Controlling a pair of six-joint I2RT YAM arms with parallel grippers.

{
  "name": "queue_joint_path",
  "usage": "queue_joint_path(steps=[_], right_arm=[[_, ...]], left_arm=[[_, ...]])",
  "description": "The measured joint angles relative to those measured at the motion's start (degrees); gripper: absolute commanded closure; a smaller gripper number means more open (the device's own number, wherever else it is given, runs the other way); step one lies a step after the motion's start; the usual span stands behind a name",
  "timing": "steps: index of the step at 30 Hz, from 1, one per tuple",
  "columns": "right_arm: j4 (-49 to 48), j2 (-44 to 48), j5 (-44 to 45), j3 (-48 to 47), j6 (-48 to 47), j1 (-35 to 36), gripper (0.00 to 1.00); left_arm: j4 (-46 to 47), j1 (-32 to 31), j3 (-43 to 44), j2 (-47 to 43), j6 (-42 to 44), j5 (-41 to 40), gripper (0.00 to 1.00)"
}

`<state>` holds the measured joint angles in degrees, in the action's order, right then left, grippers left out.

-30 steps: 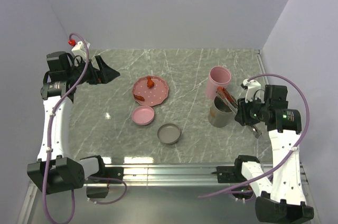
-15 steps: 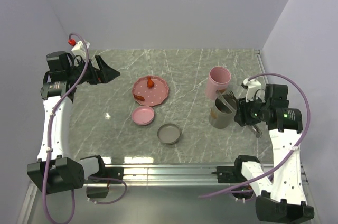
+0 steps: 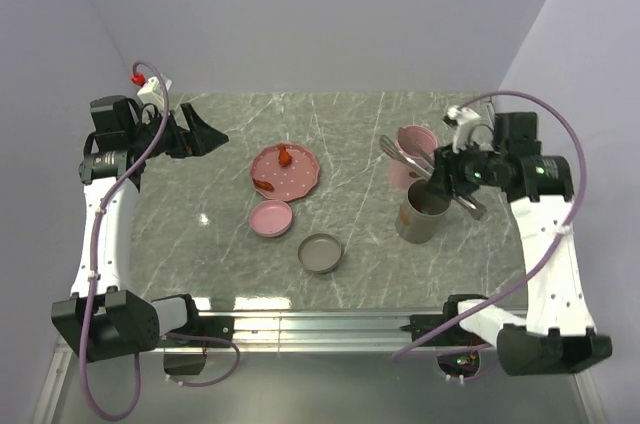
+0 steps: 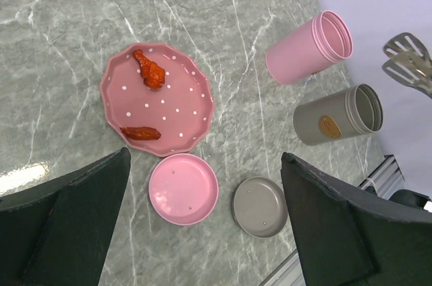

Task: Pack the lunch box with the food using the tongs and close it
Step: Pick up the food using the clamp

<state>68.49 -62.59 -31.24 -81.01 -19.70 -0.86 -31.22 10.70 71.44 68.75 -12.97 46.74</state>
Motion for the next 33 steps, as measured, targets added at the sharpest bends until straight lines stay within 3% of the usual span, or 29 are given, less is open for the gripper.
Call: queue_joint_path(steps=[5, 16, 33], right_arm=[[-5.29, -7.17, 0.13, -3.15, 3.91, 10.69, 0.49], [-20.92, -30.14, 4.44, -9.09, 14.45, 24.52, 0.48], [-27.39, -52.28, 15.08, -22.14, 20.39, 34.69, 0.43]], left_arm=[[0.13, 0.00, 0.00, 0.90, -0.02, -0.02, 0.01], [0.26, 0.00, -0.57, 1.49, 0.74, -0.52, 0.01], [1.73, 0.00, -3.45, 4.31, 1.79, -2.03, 0.01]])
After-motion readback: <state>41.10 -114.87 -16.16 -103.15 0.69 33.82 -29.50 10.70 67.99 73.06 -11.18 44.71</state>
